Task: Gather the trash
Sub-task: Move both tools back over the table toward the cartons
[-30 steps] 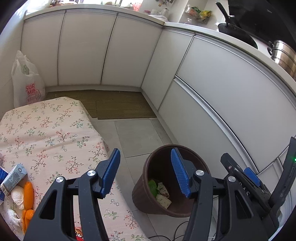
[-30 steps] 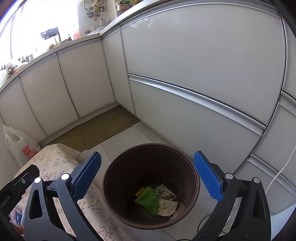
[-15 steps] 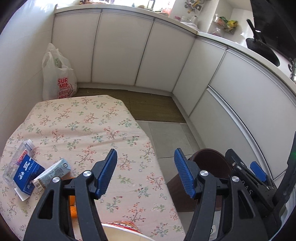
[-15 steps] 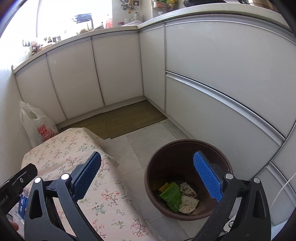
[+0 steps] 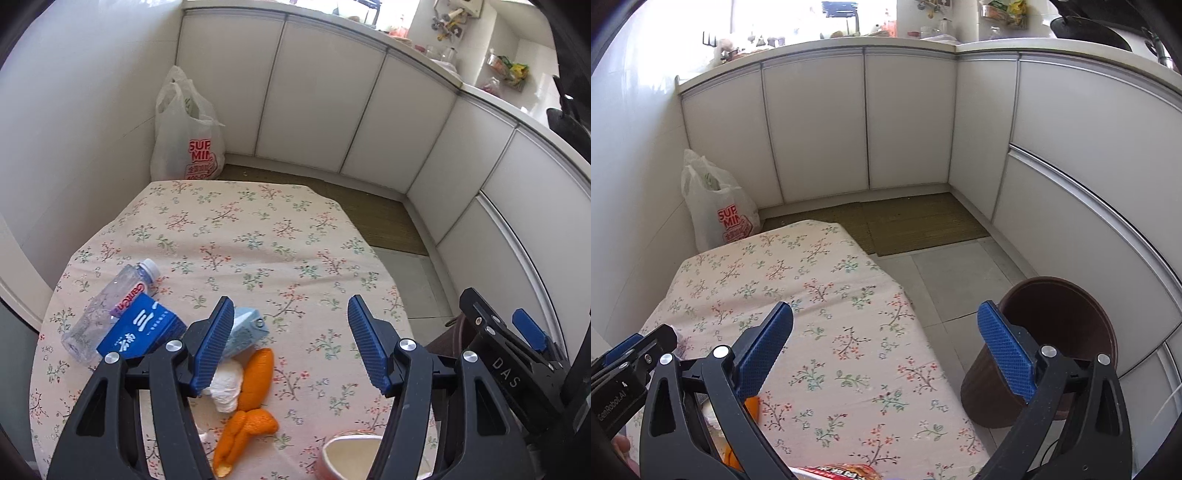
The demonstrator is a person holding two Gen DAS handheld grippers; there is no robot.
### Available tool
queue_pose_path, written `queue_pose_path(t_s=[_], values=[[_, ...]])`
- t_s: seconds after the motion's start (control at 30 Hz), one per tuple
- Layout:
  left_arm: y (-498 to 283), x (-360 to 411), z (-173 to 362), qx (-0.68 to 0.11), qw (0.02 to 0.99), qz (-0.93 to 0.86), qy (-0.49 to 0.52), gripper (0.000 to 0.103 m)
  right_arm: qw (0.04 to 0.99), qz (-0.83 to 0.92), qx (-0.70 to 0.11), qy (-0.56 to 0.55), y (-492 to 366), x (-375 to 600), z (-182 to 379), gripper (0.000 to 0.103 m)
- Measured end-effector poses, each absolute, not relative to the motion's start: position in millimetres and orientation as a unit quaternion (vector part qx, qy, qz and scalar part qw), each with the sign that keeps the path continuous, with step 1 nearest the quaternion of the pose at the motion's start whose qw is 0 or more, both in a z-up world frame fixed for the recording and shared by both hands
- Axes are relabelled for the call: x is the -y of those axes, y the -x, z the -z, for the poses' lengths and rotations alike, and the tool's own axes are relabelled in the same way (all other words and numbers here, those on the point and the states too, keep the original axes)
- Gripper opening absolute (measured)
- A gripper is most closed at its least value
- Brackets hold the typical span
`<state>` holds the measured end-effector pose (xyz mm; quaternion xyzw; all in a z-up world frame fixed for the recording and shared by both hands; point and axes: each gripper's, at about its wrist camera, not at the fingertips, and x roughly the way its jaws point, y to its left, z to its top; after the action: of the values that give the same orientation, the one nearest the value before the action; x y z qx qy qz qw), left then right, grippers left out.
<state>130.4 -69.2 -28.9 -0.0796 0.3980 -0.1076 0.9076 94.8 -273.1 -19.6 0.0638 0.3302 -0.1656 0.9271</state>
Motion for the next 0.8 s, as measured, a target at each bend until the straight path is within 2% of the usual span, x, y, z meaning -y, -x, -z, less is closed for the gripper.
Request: queue_pose_path(t_s=[0.13,0.33,0.6,0.8], values=[[-139,29,40,-0.411,0.904,0.071,0.09,0.063,0.923,0.142,-0.354,-0.056,-112,245,31,0.096],[-168,-26,75,-0.492,0.864,0.055,0.098,0.063,0.912,0.093,-0.397,-0.053,-135,206,51,0.096],[-194,-57,132,-0.581,0.804,0.072,0.107,0.063,0.885,0.048,-0.449,-0.116,-161,187,74,0.096],[-208,-61,148,-0.586,0.806,0.052,0.066,0.064,0.849,0.026,-0.49,-0.195,-175,194,93,0.096]])
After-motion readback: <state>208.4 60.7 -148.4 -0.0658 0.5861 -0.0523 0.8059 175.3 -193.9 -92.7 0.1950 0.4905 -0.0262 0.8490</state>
